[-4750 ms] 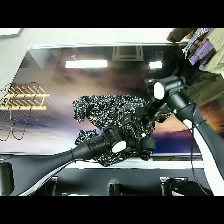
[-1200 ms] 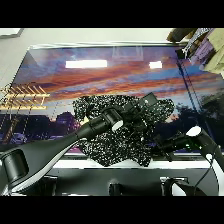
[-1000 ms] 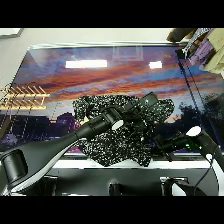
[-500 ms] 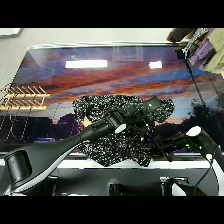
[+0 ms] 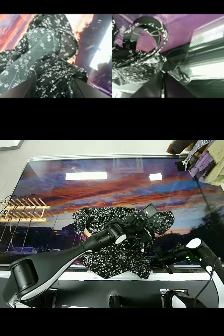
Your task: Fold the clothes and pants, and hang the long-sleeved shirts on hangers.
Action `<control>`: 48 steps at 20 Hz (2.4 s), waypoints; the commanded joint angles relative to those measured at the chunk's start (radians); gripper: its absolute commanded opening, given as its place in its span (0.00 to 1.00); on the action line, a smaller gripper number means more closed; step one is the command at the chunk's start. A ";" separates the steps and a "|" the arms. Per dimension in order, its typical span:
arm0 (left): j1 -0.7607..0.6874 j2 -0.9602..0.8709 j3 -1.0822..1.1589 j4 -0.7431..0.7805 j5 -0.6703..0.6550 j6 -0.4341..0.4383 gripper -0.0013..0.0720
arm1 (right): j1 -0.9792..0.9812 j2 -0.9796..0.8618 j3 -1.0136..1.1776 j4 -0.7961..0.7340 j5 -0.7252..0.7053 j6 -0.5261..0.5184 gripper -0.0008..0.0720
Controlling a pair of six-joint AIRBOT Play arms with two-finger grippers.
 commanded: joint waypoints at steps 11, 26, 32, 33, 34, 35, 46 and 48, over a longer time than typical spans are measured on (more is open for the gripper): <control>0.090 -0.019 0.245 0.002 -0.383 -0.090 0.04 | -0.001 0.167 0.183 -0.030 0.041 -0.002 0.05; 0.380 0.417 0.507 0.080 -0.534 -0.215 0.04 | -0.001 0.084 1.225 0.353 -0.076 -0.313 0.05; 0.380 0.601 0.507 0.079 -0.521 -0.273 0.04 | -0.001 0.084 1.401 0.542 -0.154 -0.475 0.05; 0.380 0.618 0.507 0.079 -0.531 -0.299 0.04 | -0.001 0.084 1.433 0.549 -0.153 -0.476 0.05; 0.380 0.631 0.505 0.079 -0.553 -0.330 0.04 | -0.001 0.084 1.458 0.551 -0.144 -0.475 0.05; 0.380 0.639 0.500 0.079 -0.582 -0.360 0.04 | -0.001 0.084 1.475 0.550 -0.129 -0.473 0.05; 0.319 0.636 0.134 0.076 -0.835 -0.789 0.04 | 0.000 0.033 1.437 0.131 0.423 -0.327 0.05; 0.293 0.636 0.029 0.073 -0.824 -0.843 0.04 | 0.000 0.065 1.331 0.104 0.424 -0.319 0.05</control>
